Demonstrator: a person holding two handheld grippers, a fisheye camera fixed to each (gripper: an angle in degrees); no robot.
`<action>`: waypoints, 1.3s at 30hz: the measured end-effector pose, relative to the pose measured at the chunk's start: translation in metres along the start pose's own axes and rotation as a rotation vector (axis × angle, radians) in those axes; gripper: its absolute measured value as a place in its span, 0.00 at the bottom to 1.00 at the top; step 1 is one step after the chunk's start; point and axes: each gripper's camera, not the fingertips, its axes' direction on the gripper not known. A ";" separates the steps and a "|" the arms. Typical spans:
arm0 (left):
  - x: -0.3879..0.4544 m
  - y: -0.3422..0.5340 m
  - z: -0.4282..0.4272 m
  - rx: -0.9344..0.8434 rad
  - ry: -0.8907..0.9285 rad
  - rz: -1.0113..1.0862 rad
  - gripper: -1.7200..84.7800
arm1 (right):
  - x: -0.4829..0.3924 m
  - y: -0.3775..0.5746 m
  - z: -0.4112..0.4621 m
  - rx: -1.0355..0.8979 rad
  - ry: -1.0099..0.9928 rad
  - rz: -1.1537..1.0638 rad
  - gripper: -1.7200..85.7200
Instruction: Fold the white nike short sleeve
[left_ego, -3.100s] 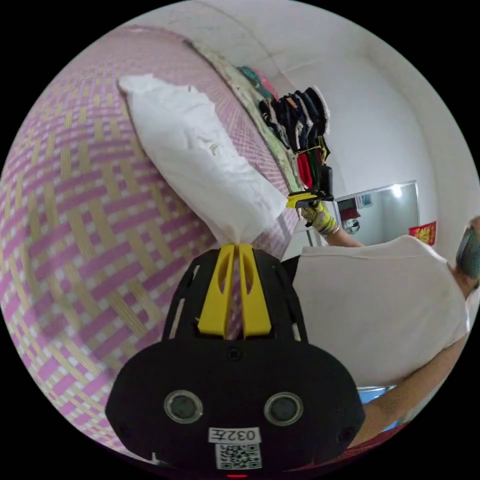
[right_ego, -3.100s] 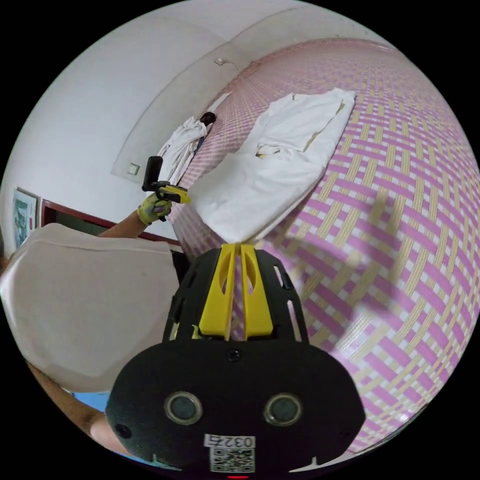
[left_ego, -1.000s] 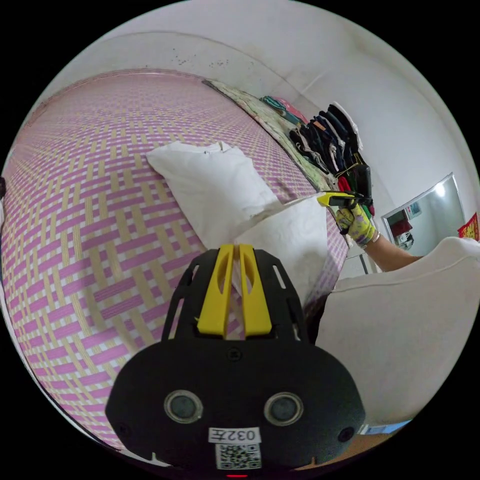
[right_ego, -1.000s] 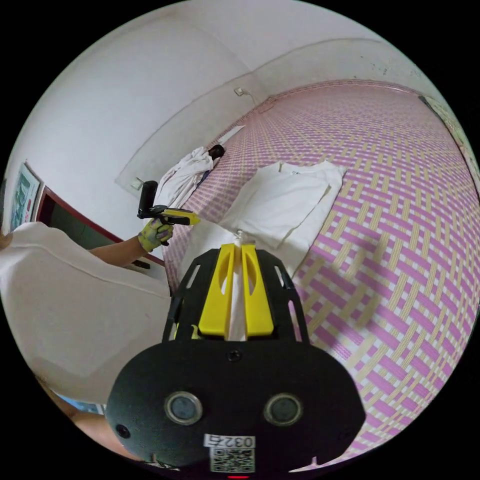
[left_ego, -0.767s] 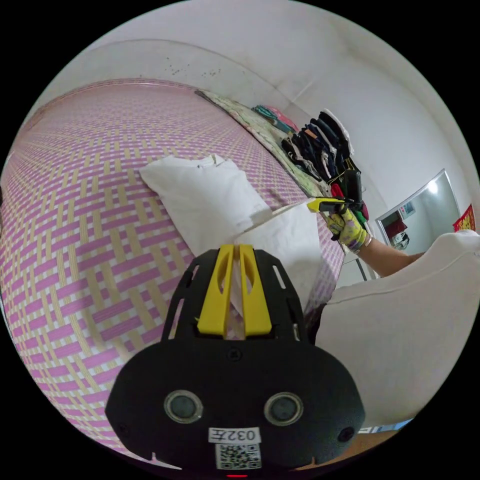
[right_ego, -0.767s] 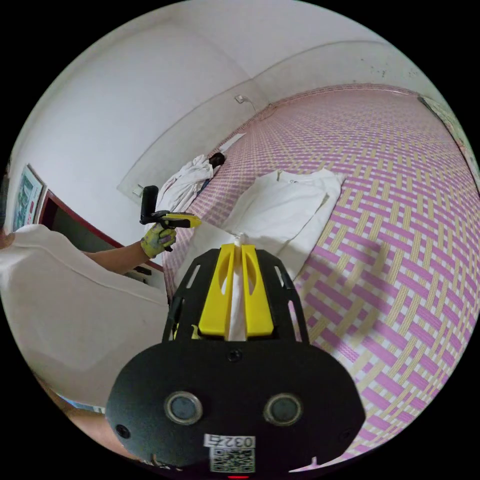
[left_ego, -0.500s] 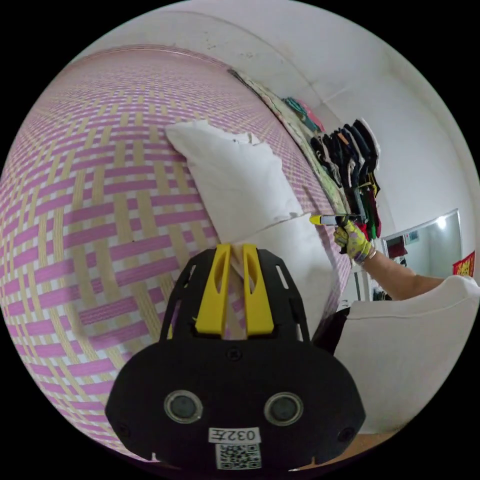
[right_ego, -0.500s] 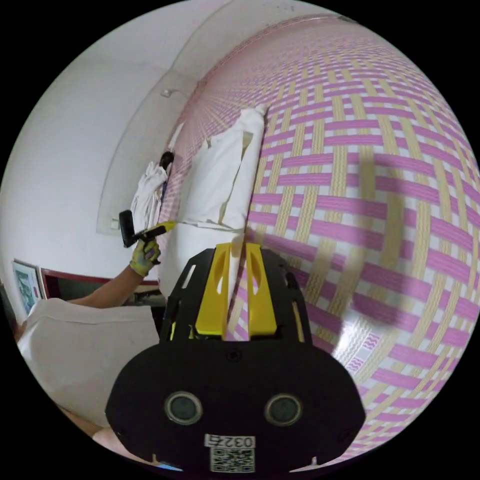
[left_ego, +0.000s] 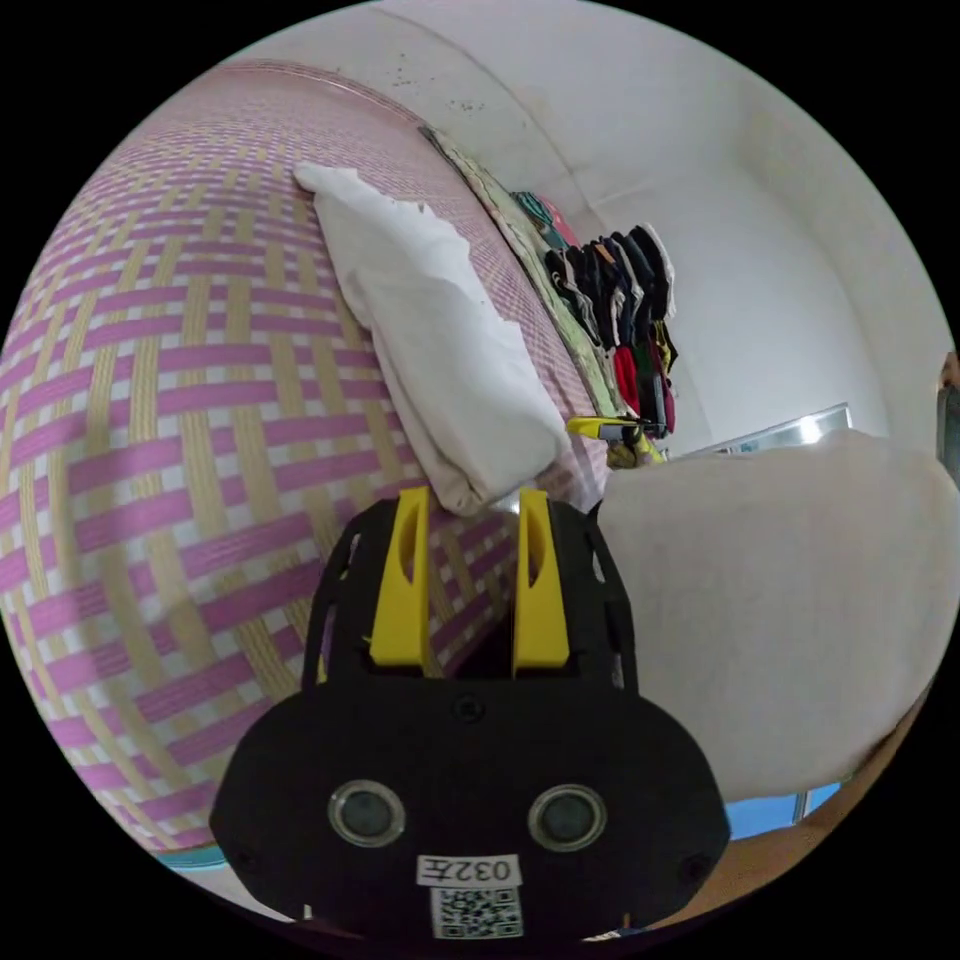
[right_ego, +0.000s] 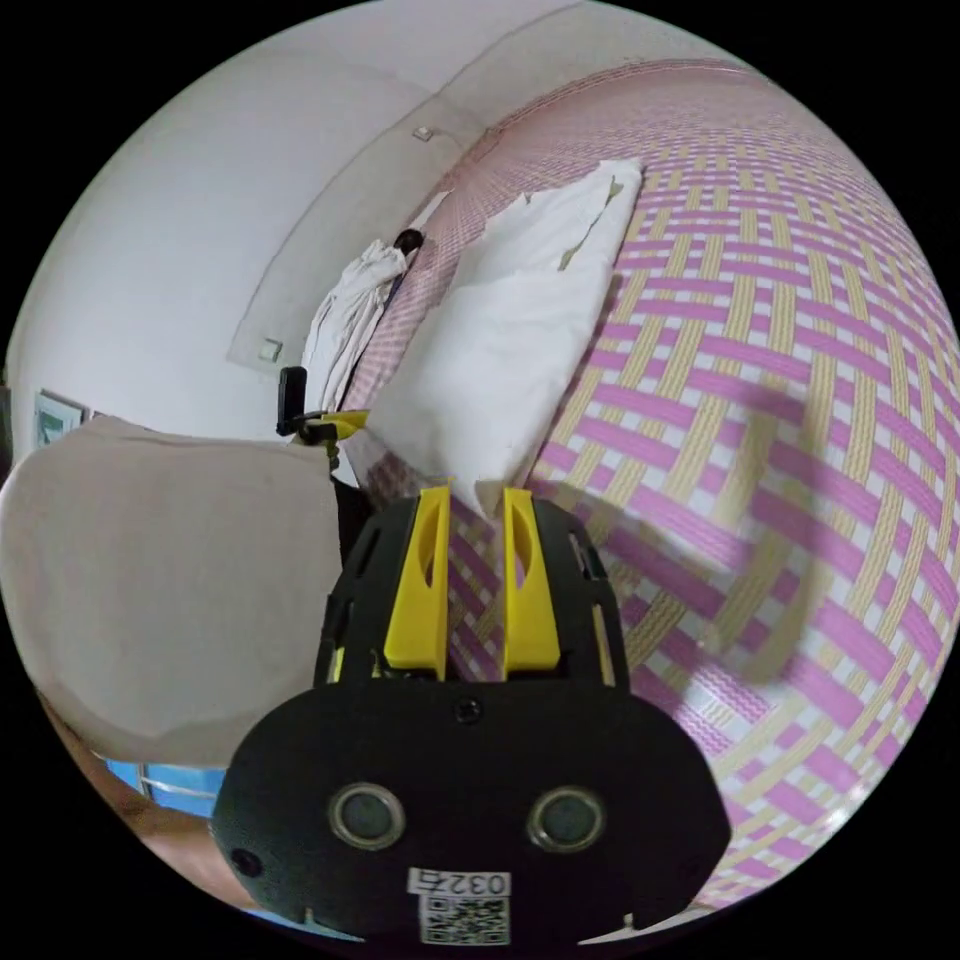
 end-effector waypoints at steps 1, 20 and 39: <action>0.006 0.002 0.003 0.006 -0.043 0.021 0.13 | -0.006 0.005 0.004 -0.012 0.020 -0.038 0.12; 0.062 -0.005 0.032 -0.081 -0.344 0.211 0.01 | -0.050 0.033 0.029 -0.112 0.363 -0.251 0.03; 0.040 -0.117 -0.100 -0.060 0.117 0.175 0.00 | -0.067 -0.029 -0.147 0.016 -0.126 -0.214 0.01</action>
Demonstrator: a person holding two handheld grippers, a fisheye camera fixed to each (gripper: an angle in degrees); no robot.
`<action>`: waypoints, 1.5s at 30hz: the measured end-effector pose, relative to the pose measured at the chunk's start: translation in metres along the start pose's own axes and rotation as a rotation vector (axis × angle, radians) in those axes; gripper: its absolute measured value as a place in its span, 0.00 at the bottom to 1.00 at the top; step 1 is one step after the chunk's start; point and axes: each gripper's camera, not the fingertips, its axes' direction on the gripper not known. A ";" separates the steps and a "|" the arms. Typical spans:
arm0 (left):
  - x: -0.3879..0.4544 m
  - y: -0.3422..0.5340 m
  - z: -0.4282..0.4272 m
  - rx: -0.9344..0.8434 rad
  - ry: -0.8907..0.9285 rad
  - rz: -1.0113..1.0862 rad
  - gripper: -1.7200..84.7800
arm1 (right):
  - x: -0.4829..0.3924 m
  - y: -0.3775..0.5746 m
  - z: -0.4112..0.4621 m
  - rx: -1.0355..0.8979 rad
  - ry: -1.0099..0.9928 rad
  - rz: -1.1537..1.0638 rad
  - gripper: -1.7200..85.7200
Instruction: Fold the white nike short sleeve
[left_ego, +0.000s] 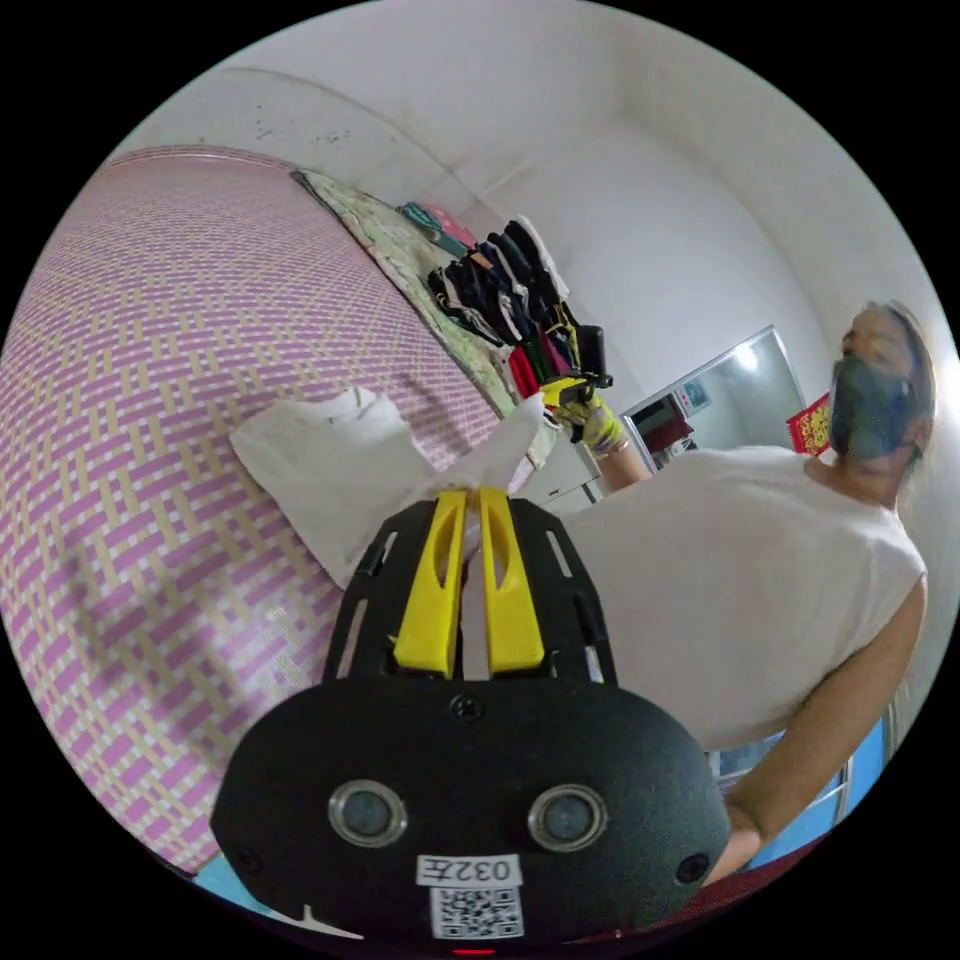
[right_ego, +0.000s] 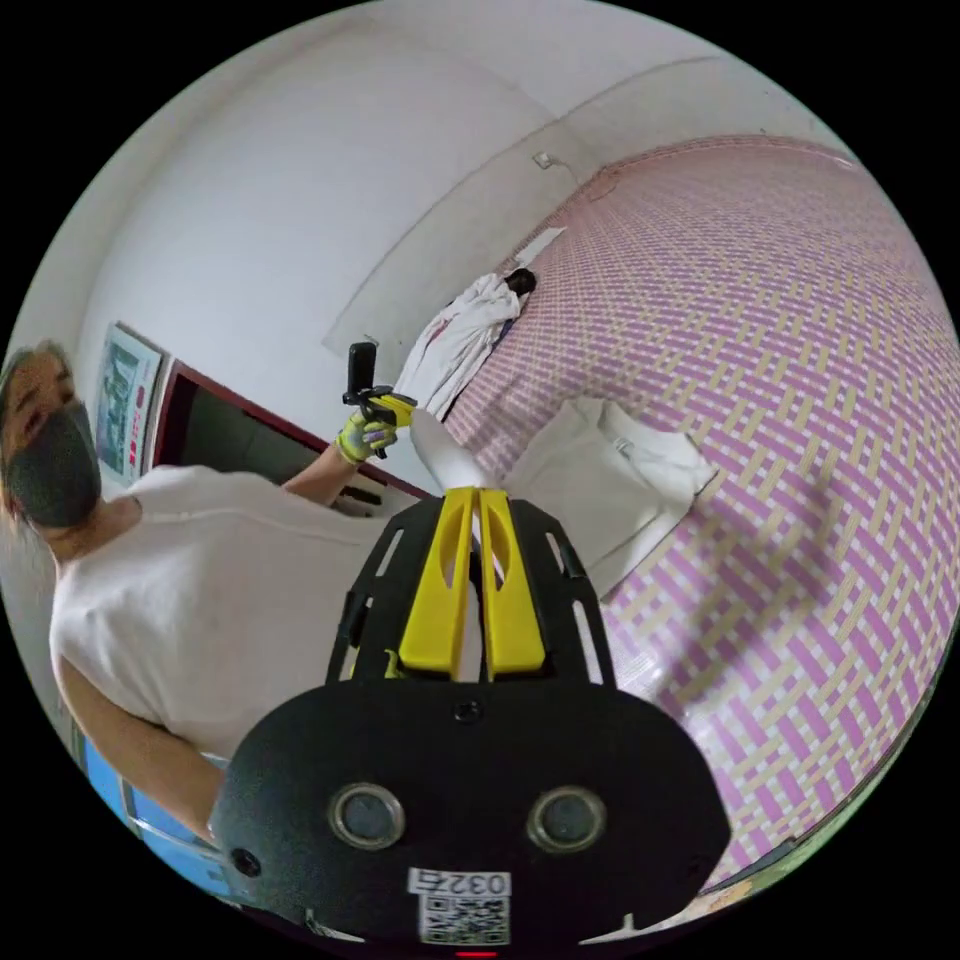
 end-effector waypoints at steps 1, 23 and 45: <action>-0.027 -0.023 0.002 -0.013 -0.019 -0.040 0.00 | 0.028 -0.014 -0.002 0.007 -0.021 0.051 0.01; -0.281 -0.063 0.055 0.192 0.244 -0.365 0.05 | 0.204 0.038 0.011 0.236 -0.075 0.593 0.11; -0.275 -0.116 0.134 -0.057 0.037 -0.374 0.01 | 0.109 0.110 0.084 0.139 0.223 0.423 0.07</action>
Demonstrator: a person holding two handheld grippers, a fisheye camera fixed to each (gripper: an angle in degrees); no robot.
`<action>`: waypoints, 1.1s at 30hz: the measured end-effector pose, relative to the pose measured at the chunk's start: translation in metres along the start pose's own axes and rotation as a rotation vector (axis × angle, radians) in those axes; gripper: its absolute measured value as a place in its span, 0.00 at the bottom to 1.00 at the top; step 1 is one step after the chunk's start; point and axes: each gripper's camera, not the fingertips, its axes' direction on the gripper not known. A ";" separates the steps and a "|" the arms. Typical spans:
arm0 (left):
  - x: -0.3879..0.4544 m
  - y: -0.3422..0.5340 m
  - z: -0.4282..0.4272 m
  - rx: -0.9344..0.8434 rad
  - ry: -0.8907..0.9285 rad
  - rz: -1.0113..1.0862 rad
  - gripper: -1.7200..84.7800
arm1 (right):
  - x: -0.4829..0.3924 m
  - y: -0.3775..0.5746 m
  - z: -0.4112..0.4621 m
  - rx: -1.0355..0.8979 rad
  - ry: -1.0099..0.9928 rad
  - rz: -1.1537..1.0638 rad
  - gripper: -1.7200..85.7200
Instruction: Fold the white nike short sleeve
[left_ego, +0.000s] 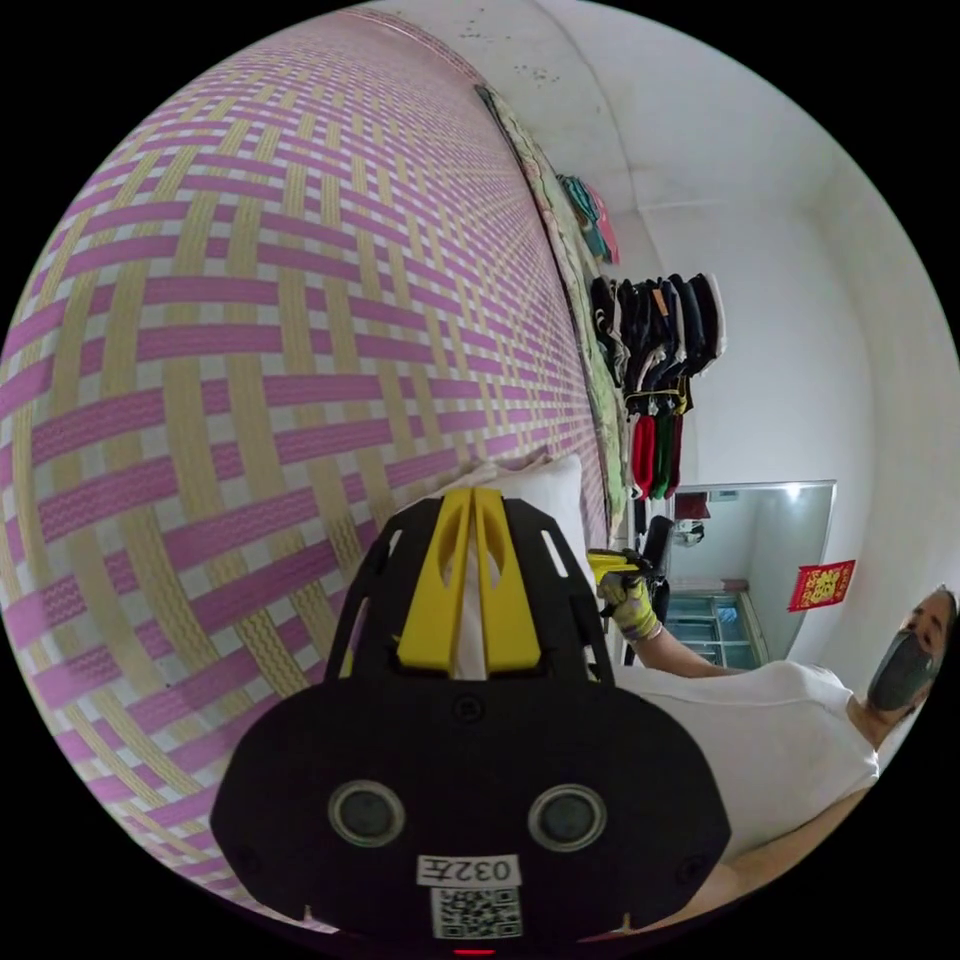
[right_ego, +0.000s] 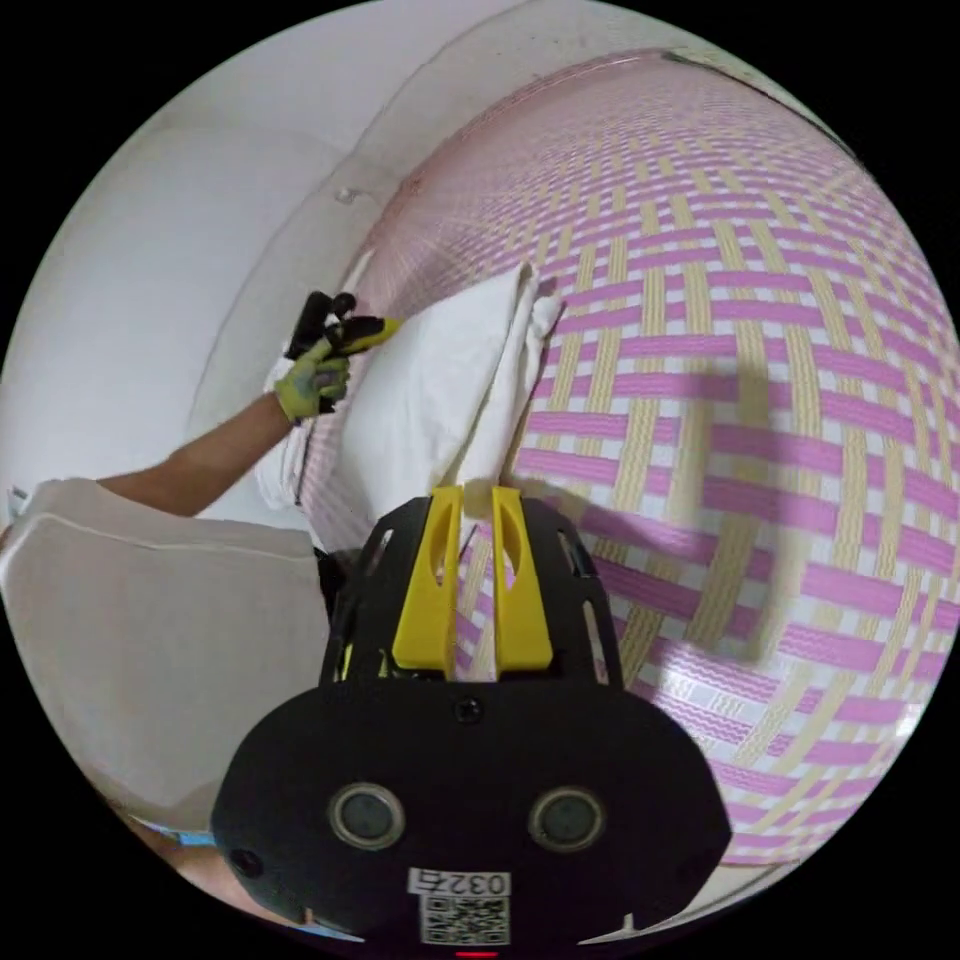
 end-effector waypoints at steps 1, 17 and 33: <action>0.001 0.001 0.000 0.003 -0.005 -0.005 0.01 | -0.013 0.000 -0.002 0.012 0.085 -0.013 0.04; 0.037 0.007 0.001 0.034 -0.041 0.027 0.01 | -0.001 0.043 0.019 -0.042 -0.251 0.166 0.11; 0.039 0.177 -0.027 0.022 -0.082 0.031 0.08 | -0.077 0.053 0.046 -0.066 0.122 -0.049 0.12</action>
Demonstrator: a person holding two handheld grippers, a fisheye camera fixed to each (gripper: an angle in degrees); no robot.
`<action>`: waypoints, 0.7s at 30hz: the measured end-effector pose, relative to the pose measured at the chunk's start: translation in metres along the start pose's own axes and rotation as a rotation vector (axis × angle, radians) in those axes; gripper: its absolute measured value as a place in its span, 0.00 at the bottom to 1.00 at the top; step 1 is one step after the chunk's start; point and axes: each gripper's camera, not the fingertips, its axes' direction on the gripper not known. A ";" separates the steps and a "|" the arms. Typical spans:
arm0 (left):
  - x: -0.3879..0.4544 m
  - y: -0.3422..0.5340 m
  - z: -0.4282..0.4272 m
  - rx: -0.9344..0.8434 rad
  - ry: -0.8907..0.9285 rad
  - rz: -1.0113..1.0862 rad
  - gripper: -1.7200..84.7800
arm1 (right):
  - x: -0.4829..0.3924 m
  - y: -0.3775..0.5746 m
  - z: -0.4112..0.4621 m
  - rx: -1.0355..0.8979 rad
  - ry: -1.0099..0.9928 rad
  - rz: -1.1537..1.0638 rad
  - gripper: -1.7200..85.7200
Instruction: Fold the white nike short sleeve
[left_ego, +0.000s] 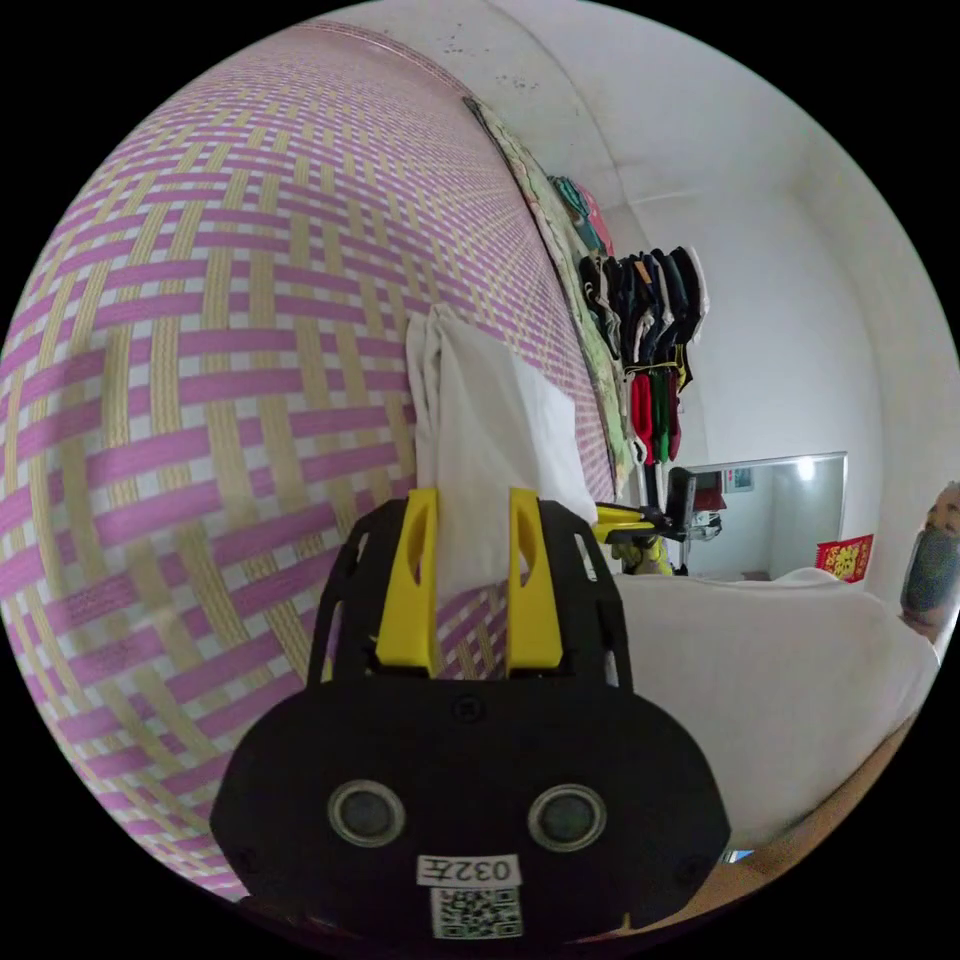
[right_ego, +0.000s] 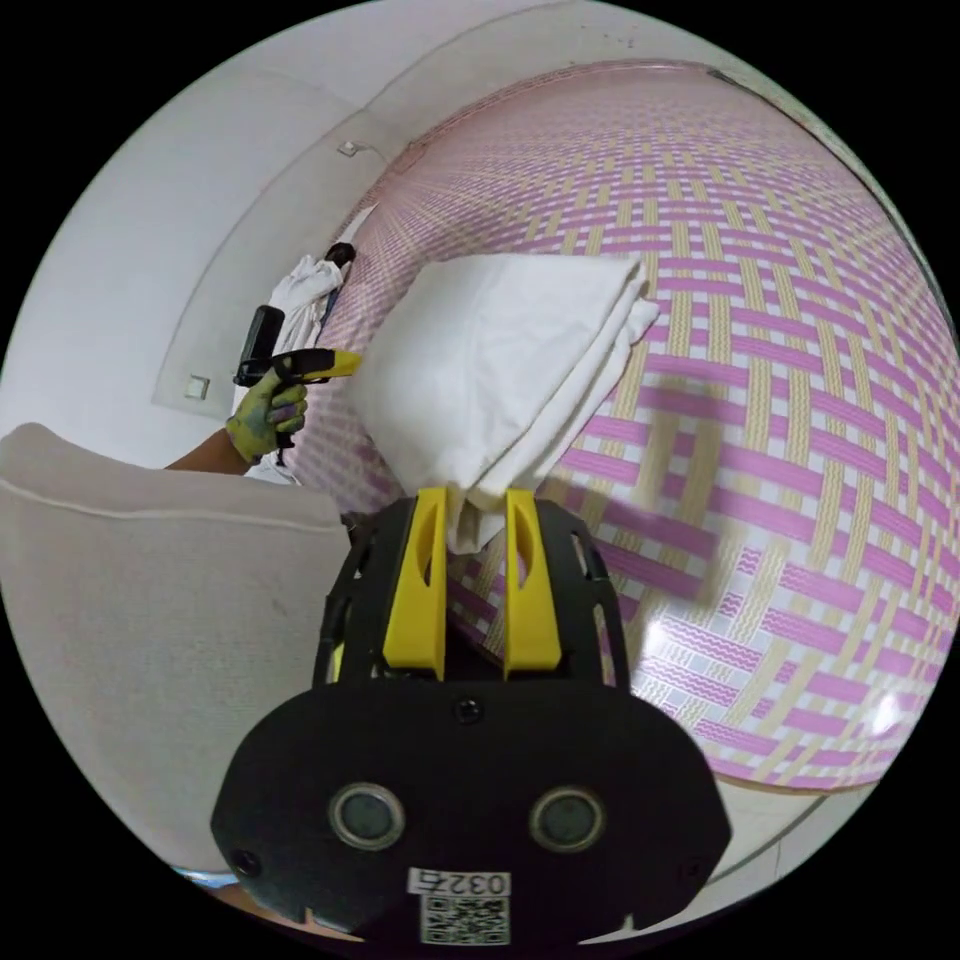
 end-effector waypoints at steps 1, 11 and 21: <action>0.003 0.004 0.001 0.011 -0.005 -0.012 0.07 | -0.005 -0.001 -0.002 0.002 0.016 -0.028 0.10; 0.039 0.056 0.020 0.058 0.051 -0.107 0.00 | 0.056 0.011 -0.050 0.173 -0.396 0.131 0.03; 0.047 0.066 0.002 0.132 0.036 -0.085 0.00 | 0.114 0.054 -0.029 0.150 -0.441 0.414 0.09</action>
